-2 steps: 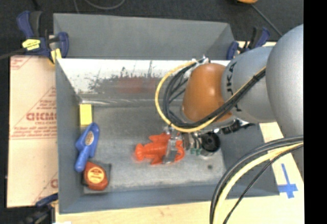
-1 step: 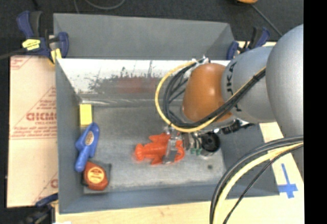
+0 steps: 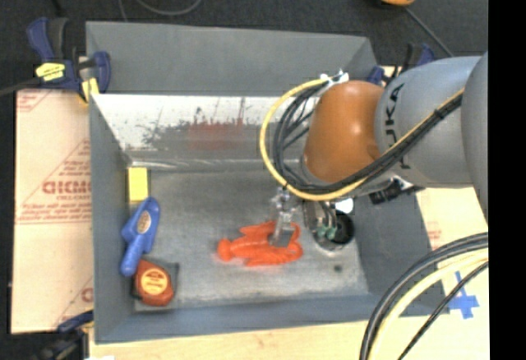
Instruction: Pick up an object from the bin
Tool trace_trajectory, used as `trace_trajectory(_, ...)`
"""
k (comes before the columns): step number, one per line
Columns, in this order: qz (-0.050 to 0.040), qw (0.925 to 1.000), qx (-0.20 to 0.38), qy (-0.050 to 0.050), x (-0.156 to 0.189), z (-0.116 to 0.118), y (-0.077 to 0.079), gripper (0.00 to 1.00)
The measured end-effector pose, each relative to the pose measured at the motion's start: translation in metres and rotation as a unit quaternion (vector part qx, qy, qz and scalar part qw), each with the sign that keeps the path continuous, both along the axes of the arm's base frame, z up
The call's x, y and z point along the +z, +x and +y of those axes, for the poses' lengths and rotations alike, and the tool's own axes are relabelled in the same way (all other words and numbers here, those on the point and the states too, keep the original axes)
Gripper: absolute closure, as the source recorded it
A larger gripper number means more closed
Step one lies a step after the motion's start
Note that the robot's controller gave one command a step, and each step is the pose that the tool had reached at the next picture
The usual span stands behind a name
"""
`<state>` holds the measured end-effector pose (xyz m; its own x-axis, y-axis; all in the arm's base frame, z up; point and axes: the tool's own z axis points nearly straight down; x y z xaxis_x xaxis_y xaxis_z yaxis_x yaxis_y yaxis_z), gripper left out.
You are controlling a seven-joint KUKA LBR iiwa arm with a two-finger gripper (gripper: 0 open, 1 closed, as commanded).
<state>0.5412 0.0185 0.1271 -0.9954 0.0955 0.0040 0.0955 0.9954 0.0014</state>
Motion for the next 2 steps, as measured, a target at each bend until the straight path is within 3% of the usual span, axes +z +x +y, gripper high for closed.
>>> trace_trajectory(1,-0.0119,0.9992,-0.038,0.000,0.005,0.030,0.016,1.00)
trace_trajectory(2,-0.0055,0.9995,-0.030,0.000,0.138,0.001,-0.024,1.00)
